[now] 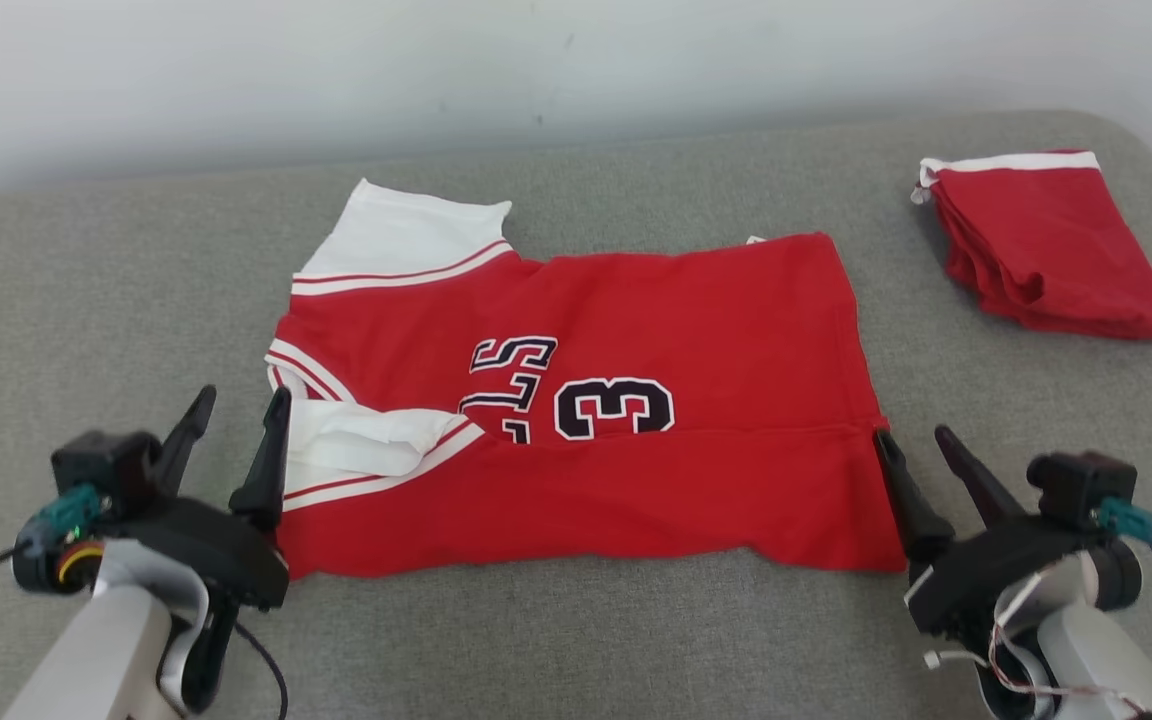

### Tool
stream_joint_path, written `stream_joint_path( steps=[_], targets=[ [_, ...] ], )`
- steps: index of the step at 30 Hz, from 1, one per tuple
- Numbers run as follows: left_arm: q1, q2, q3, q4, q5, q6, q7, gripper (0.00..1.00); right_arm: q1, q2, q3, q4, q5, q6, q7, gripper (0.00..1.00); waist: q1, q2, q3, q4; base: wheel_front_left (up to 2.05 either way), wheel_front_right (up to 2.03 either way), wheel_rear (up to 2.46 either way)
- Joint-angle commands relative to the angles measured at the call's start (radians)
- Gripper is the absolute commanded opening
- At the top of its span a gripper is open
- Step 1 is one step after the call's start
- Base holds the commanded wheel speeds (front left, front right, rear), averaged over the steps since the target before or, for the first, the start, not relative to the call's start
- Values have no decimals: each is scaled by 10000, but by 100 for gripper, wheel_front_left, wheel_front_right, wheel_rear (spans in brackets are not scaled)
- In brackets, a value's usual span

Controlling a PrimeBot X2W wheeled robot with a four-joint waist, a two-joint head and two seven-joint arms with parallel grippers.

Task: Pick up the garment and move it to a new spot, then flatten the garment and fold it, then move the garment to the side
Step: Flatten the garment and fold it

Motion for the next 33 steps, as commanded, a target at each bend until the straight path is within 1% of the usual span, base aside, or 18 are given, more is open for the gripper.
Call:
stream_joint_path(
  steps=[1, 4, 6, 10, 14, 20, 26, 29, 30, 31, 32, 33],
  targets=[
    [359, -39, 110, -56, -123, 56, -122, 100, 297, -53, 3, 4, -64, -28, -87, 100, -1, -1, -250, 118, 0, 0, 0],
    [918, -67, 257, -354, -109, 169, -243, 100, 663, -102, -124, 55, -52, -28, -205, 100, -1, -1, -440, 200, 0, 0, 0],
    [1409, -189, 305, -566, -104, 271, -285, 100, 967, -90, -330, 115, -7, -28, -317, 100, -1, -1, -562, 288, 0, 0, 0],
    [2236, -262, 290, -883, 121, 463, -312, 100, 1489, 84, -656, 173, -3, -28, -416, 100, -1, -1, -650, 393, 0, 0, 0],
    [2667, -318, 305, -849, 190, 462, -328, 100, 1609, 222, -733, 126, -192, -28, -464, 100, -1, -1, -506, 389, 0, 0, 0],
    [2662, -436, 424, -586, 252, 422, -327, 100, 1438, 469, -776, 250, -442, -28, -412, 100, -1, -1, -340, 343, 0, 0, 0],
    [2277, -628, 484, 123, 387, 440, -329, 100, 1040, 672, -628, 752, -829, -28, -369, 100, -1, -1, -69, 243, 0, 0, 0],
    [2089, -703, 456, 506, 397, 335, -330, 100, 842, 841, -480, 1062, -888, -28, -280, 100, -1, -1, 26, 218, 0, 0, 0],
    [2044, -734, 404, 647, 409, 316, -330, 100, 783, 896, -435, 1162, -877, -28, -223, 95, -1, -1, 40, 210, 0, 0, 0],
    [1982, -811, 374, 782, 382, 272, -321, 100, 720, 927, -398, 1274, -885, -28, -191, 43, -1, -1, 49, 209, 0, 0, 0],
    [1941, -859, 333, 942, 349, 235, -283, 49, 671, 935, -332, 1381, -940, -28, -186, 0, -1, -1, 56, 210, 0, 0, 0],
    [1908, -874, 315, 1076, 315, 216, -280, 0, 651, 958, -299, 1480, -958, -28, -219, 0, -1, -1, 58, 214, 0, 0, 0]
  ],
)
